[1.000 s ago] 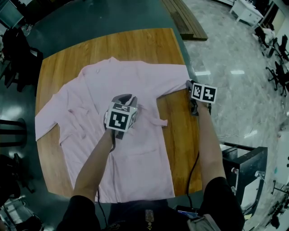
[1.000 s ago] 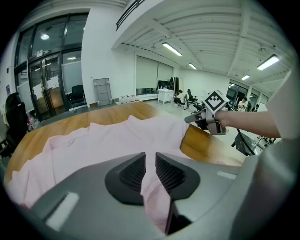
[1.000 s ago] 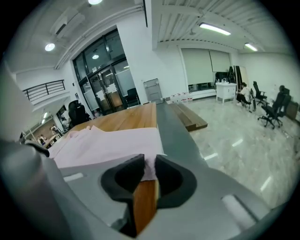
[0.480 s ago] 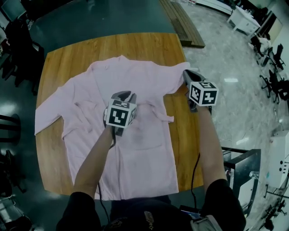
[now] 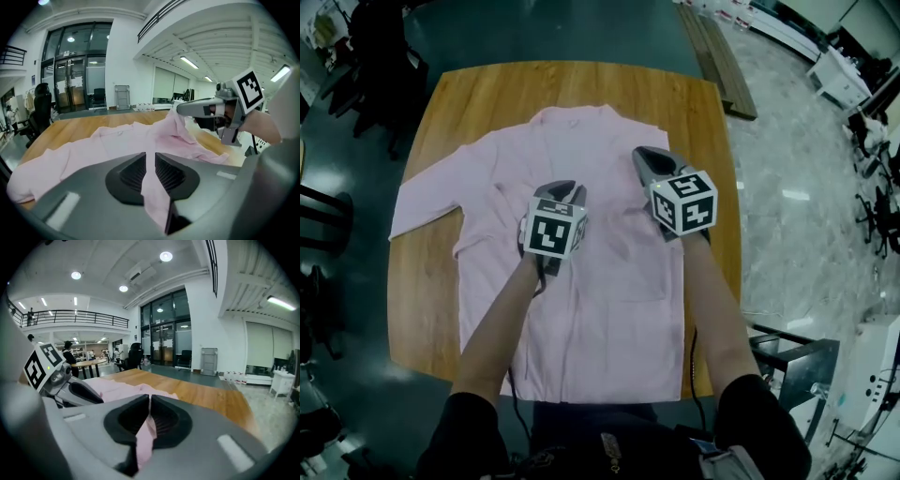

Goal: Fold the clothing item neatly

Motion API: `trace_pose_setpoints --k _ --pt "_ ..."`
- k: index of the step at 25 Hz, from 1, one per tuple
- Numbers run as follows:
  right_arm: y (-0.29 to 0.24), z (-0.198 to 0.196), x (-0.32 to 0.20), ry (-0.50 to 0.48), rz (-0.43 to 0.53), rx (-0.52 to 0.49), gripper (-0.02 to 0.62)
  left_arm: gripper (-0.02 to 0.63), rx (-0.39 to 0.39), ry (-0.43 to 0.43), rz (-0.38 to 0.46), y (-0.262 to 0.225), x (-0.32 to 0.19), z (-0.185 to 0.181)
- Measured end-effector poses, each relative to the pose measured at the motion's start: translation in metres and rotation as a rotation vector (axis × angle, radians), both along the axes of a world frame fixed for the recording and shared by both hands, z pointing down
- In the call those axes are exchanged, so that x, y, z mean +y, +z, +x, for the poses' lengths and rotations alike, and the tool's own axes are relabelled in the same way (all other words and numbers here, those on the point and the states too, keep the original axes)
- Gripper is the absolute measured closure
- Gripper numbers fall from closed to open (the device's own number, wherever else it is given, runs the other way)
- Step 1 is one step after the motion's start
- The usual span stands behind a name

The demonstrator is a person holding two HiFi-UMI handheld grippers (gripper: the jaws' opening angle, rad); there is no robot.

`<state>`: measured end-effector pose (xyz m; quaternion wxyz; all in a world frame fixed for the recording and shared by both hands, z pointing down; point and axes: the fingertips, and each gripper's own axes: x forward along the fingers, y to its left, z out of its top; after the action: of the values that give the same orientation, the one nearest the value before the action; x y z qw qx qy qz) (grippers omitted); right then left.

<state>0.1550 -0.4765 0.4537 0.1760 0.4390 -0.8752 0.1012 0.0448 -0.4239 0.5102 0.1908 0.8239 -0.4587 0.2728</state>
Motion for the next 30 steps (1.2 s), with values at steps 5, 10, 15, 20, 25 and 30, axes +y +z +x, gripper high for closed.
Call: trace_pose_setpoints --k 5,10,15,20,25,30 --pt "0.060 -0.065 0.029 -0.126 -0.110 0.083 0.577 0.539 -0.003 -0.051 -0.017 0.009 0.005 -0.034" --pt "0.115 -0.088 0.057 -0.238 -0.227 0.189 0.571 0.540 -0.001 -0.073 -0.025 0.016 0.001 -0.044" --pt "0.120 -0.092 0.076 -0.311 -0.243 0.182 0.509 0.541 -0.021 -0.031 -0.012 0.017 -0.017 -0.031" --pt "0.093 -0.069 0.093 -0.327 -0.198 0.139 0.506 0.540 -0.036 0.078 0.008 0.013 -0.043 0.004" --pt "0.087 -0.012 0.077 -0.195 -0.193 0.136 0.506 0.463 -0.110 0.209 0.040 0.020 -0.078 0.056" --pt "0.100 0.034 0.051 -0.036 -0.213 0.140 0.506 0.436 -0.143 0.281 -0.033 0.057 -0.085 0.088"
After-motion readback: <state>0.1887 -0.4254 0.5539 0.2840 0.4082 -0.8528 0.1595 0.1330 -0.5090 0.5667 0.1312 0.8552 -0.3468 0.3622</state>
